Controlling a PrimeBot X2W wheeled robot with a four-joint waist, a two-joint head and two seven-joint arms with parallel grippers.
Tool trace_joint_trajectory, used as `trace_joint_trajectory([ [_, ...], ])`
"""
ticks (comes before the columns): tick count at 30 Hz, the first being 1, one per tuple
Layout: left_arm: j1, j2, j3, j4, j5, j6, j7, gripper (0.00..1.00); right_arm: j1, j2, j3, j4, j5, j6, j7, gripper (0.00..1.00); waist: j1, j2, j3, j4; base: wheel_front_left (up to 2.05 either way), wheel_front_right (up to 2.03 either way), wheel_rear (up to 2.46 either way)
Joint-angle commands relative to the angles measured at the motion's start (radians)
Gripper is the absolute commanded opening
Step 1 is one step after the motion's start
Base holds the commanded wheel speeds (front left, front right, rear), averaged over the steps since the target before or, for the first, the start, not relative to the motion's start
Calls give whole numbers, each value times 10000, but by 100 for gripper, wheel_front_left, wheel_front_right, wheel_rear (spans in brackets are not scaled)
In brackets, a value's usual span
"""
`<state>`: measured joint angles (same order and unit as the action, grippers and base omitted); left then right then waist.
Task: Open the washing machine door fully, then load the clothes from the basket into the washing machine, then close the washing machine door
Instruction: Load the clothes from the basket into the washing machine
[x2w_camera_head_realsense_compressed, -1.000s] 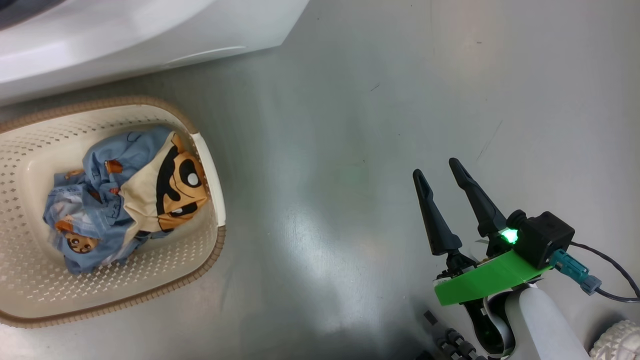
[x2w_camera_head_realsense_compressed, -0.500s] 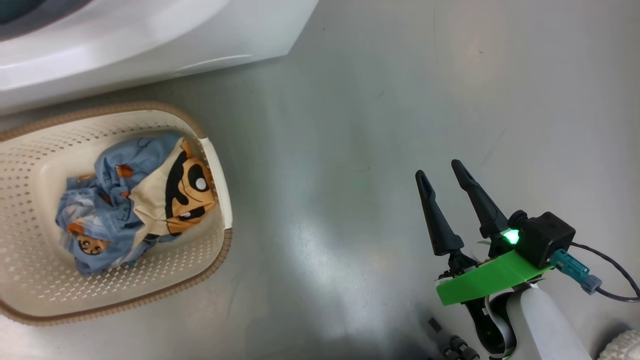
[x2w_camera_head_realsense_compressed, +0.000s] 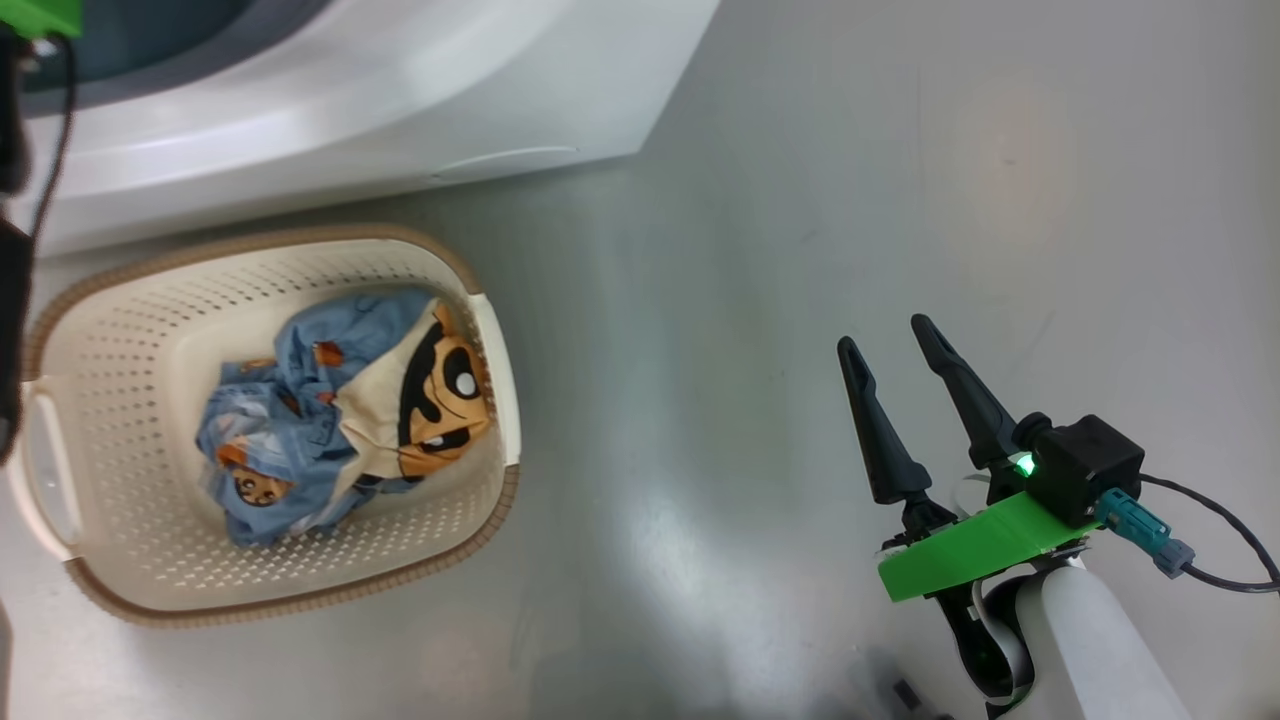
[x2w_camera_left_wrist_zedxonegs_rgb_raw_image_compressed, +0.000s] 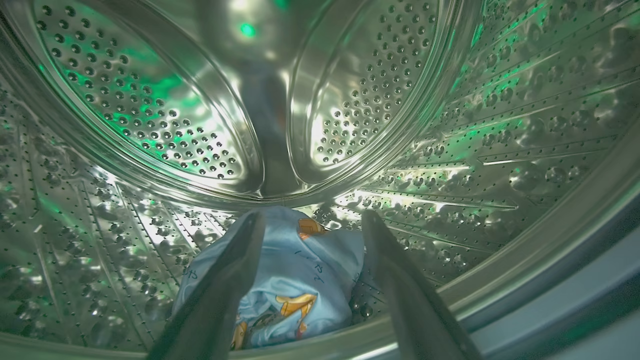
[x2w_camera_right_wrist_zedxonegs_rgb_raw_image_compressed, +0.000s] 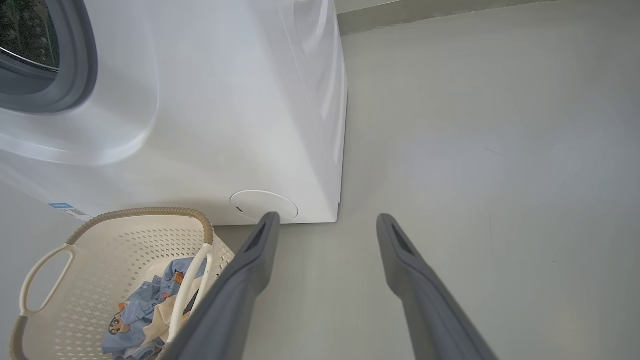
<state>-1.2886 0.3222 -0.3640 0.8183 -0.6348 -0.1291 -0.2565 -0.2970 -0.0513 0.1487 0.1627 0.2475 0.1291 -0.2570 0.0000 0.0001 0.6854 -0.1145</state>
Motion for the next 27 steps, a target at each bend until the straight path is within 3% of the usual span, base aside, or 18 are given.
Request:
trace_joint_trajectory([
  [1,166,413,265,-334,63,-15,-51,100,197,11,199,-125,-100,16,-48,100,0,-1,-303,253,0,0,0],
  [13,1919,-250,1018,-1752,614,-15,-52,100,340,11,145,244,-251,16,-48,100,0,-1,-1484,647,0,0,0],
  [27,4795,-559,2177,-4043,1540,-15,-53,100,901,11,77,640,-309,16,-48,100,0,-1,-3169,1010,0,0,0],
])
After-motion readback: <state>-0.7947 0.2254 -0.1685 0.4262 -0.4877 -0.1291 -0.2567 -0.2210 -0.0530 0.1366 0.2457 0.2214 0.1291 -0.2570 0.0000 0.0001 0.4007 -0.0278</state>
